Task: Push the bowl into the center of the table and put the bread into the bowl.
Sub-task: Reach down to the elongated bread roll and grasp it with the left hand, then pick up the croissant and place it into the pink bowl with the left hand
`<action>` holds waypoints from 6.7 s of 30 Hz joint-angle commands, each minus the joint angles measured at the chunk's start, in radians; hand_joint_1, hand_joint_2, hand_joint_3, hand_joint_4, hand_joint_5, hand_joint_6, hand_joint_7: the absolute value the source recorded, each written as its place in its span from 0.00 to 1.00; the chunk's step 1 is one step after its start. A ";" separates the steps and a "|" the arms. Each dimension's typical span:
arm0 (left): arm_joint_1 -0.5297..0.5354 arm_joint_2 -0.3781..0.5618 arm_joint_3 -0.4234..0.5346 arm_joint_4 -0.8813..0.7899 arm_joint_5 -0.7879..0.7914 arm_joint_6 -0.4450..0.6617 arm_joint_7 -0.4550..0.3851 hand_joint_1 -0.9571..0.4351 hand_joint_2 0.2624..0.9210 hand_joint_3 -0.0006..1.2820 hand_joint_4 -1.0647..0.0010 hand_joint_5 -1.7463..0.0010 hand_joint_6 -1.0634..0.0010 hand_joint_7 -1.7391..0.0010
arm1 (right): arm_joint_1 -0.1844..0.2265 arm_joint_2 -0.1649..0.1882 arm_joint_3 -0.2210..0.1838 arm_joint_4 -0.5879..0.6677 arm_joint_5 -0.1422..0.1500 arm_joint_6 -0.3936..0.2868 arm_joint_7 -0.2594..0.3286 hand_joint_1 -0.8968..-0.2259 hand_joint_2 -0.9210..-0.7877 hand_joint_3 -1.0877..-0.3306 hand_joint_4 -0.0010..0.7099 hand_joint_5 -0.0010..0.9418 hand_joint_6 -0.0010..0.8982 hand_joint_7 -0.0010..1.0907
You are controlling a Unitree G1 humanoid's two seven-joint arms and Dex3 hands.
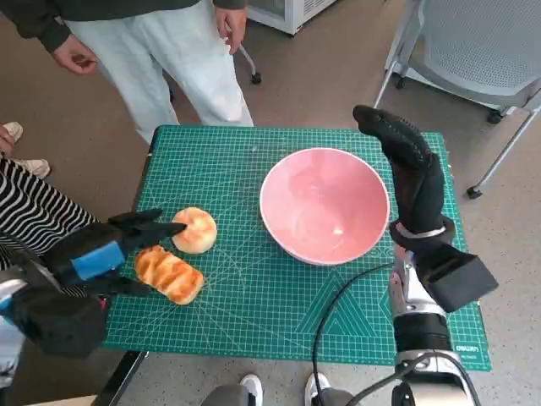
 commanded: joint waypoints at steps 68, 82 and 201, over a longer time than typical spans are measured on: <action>-0.057 -0.078 -0.264 0.130 0.308 0.100 0.171 0.67 0.85 0.02 0.53 0.94 0.50 0.91 | 0.062 -0.021 -0.008 -0.074 0.013 0.079 0.015 0.31 0.00 0.48 0.22 0.00 0.00 0.56; -0.021 -0.058 -0.248 0.078 0.293 0.114 0.169 0.68 0.98 0.10 0.39 0.32 0.46 0.32 | 0.059 -0.022 -0.010 -0.076 0.025 0.087 0.031 0.30 0.00 0.48 0.22 0.00 0.00 0.56; -1.039 -0.652 -0.500 0.775 0.245 0.174 0.078 0.43 0.71 0.11 0.96 0.98 1.00 0.71 | 0.097 -0.055 -0.072 -0.104 0.065 0.092 0.039 0.32 0.00 0.56 0.24 0.00 0.00 0.58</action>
